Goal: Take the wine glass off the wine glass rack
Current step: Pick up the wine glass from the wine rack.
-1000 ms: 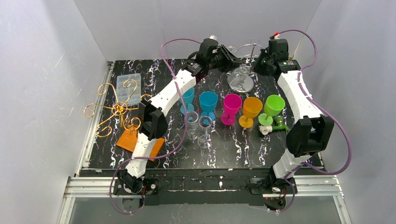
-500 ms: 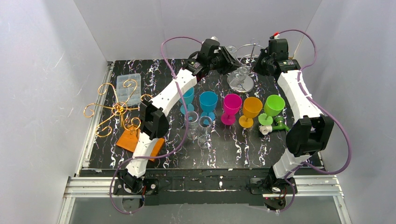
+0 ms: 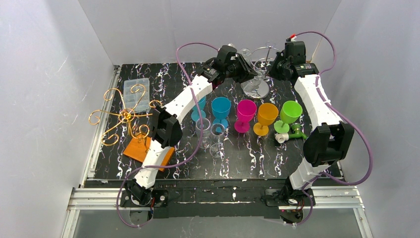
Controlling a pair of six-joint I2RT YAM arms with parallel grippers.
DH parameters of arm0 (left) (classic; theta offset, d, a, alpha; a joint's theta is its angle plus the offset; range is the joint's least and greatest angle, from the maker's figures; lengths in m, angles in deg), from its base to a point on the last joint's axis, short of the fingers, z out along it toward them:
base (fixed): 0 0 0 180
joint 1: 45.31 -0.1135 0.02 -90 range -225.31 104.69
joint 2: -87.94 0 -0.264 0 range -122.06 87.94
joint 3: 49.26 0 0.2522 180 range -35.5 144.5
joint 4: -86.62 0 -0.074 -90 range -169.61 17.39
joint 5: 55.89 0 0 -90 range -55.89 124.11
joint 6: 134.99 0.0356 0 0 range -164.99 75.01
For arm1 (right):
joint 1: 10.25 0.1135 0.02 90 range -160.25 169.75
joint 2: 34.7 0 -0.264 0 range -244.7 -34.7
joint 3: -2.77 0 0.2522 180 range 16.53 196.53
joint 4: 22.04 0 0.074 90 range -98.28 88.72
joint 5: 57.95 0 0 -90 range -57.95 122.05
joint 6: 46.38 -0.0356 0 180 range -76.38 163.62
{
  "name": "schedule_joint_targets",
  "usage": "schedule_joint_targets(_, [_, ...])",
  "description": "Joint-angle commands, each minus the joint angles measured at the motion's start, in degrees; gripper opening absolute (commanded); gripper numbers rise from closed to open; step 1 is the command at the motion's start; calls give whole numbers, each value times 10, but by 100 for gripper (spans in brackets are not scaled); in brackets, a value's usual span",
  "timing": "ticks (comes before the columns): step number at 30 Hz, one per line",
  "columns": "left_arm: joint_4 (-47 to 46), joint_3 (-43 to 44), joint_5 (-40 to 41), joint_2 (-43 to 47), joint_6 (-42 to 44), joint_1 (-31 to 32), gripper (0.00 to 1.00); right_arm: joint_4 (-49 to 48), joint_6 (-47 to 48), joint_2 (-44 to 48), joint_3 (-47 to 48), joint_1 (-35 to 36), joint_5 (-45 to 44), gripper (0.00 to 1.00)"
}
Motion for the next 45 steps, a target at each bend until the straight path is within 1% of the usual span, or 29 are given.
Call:
schedule_joint_targets(1, [-9,32,-12,-4,-1,4,25,14,5,-30,4,7,6,4])
schedule_joint_targets(4, [-13,35,-14,-8,-7,5,21,15,4,-31,5,7,6,4])
schedule_joint_targets(8, [-20,35,-17,-7,-11,5,9,15,6,-31,3,7,3,4])
schedule_joint_targets(12, [-18,36,-18,2,-7,5,1,19,9,-32,4,7,-1,4])
schedule_joint_targets(13, [-16,36,-19,5,-6,4,0,20,9,-33,5,7,-1,4])
schedule_joint_targets(19, [-6,27,-22,24,-9,-3,0,41,21,-43,22,7,-40,4])
schedule_joint_targets(23, [-30,-16,-11,52,-11,-10,0,58,28,-53,30,6,-56,3])
schedule_joint_targets(25, [-62,-42,-11,64,-17,-11,0,64,31,-58,32,5,-56,3])
schedule_joint_targets(29, [-167,-99,-11,88,-27,-11,0,68,33,-62,34,5,-54,3])
schedule_joint_targets(32, [-206,-119,-18,94,-32,-11,0,71,35,-64,39,4,-53,2])
schedule_joint_targets(35, [-242,-152,-22,107,-59,-10,0,74,35,-70,45,4,-51,2])
schedule_joint_targets(38, [-245,-158,-27,114,-78,-11,0,78,36,-77,55,3,-47,2])
schedule_joint_targets(40, [-238,-149,-28,115,-70,-11,0,81,36,-81,60,3,-46,2])
schedule_joint_targets(43, [-179,-122,-33,111,-46,-11,0,84,38,-87,70,2,-48,2])
schedule_joint_targets(45, [-161,-128,-42,115,-45,-11,0,89,41,-92,80,2,-51,2])
